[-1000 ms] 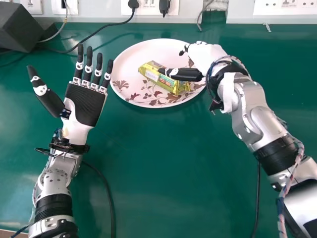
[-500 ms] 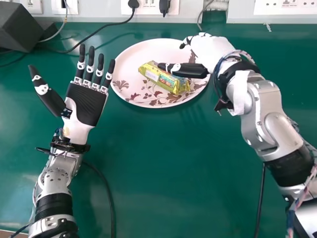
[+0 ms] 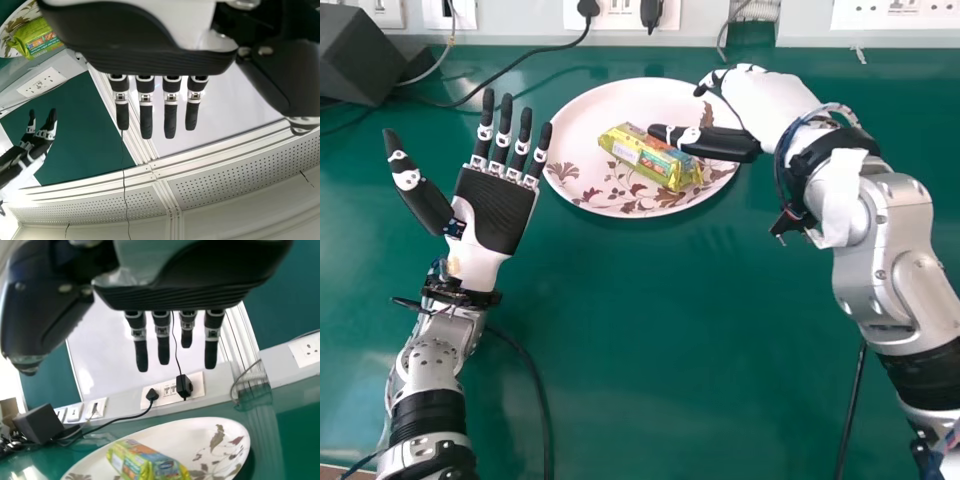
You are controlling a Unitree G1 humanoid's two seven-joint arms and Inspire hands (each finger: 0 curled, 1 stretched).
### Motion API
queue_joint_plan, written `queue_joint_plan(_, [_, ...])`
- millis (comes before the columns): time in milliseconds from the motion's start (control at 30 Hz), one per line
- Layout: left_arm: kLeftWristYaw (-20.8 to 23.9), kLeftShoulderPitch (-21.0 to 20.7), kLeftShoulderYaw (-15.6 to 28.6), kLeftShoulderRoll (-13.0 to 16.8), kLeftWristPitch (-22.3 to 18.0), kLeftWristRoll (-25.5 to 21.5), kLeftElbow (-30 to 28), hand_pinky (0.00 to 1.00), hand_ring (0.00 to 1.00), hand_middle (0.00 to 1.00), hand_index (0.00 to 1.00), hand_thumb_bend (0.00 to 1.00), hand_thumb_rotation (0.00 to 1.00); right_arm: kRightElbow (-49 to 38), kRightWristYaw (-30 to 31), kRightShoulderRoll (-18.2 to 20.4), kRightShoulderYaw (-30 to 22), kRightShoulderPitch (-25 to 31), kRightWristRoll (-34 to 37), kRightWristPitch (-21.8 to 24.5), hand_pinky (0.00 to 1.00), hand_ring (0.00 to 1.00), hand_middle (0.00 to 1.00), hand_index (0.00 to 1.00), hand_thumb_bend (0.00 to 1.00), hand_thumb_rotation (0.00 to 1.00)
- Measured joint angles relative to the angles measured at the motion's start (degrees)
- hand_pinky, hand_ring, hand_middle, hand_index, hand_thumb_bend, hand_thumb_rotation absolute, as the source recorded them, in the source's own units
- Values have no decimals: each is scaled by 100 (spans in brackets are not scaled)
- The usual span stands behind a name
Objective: Pick up biscuit and place it in the plate
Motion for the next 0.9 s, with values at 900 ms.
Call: queue_joint_plan(900, [-153, -114, -1, 70, 90, 6, 264, 60, 74, 83, 88, 89, 65, -1553, -496, 399, -1684, 1745, 2347, -12, 74, 81, 85, 83, 96, 46])
